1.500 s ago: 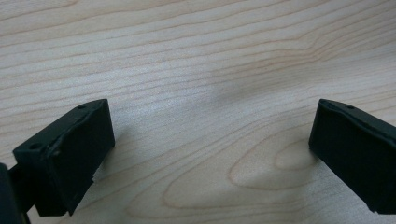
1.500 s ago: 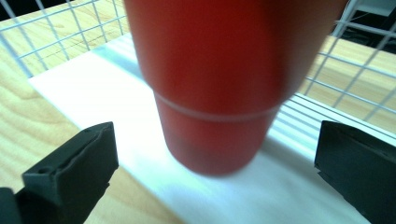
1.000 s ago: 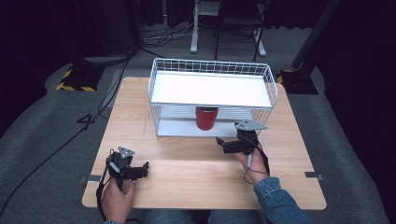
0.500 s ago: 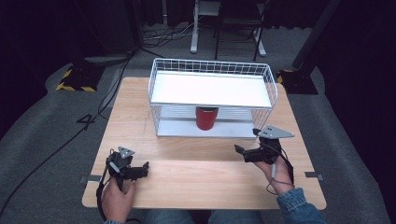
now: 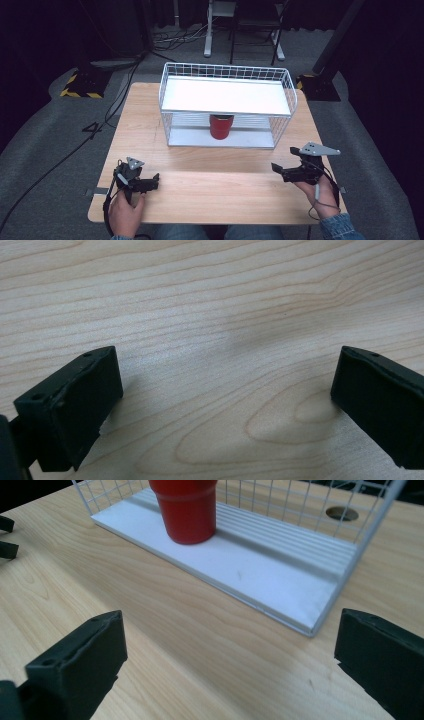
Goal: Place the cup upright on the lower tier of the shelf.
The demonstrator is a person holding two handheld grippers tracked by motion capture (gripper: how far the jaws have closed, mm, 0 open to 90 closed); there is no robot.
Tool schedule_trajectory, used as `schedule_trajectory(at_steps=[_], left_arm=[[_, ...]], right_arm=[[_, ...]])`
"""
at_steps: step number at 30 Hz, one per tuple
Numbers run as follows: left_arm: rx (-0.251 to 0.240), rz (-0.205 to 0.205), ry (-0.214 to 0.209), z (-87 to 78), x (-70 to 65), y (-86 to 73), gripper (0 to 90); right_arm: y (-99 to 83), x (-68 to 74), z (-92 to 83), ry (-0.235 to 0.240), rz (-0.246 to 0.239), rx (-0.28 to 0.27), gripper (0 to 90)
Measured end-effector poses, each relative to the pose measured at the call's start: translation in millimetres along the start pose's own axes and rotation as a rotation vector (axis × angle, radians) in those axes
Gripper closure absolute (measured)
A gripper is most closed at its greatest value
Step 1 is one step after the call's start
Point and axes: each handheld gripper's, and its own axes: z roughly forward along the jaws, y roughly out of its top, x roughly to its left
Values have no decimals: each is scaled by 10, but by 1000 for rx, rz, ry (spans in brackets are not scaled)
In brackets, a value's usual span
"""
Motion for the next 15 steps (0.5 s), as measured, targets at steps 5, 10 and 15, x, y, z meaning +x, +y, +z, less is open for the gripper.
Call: schedule_trajectory(at_steps=[5, 10, 15], left_arm=[[0, 0, 0, 0, 0, 0, 4], [0, 0, 0, 0, 0, 0, 4], [0, 0, 0, 0, 0, 0, 4]], right_arm=[[-113, -87, -57, -45, -1, 28, 18], [-235, -173, -71, -52, 11, 79, 29], [-353, -234, -73, -68, 27, 100, 35]])
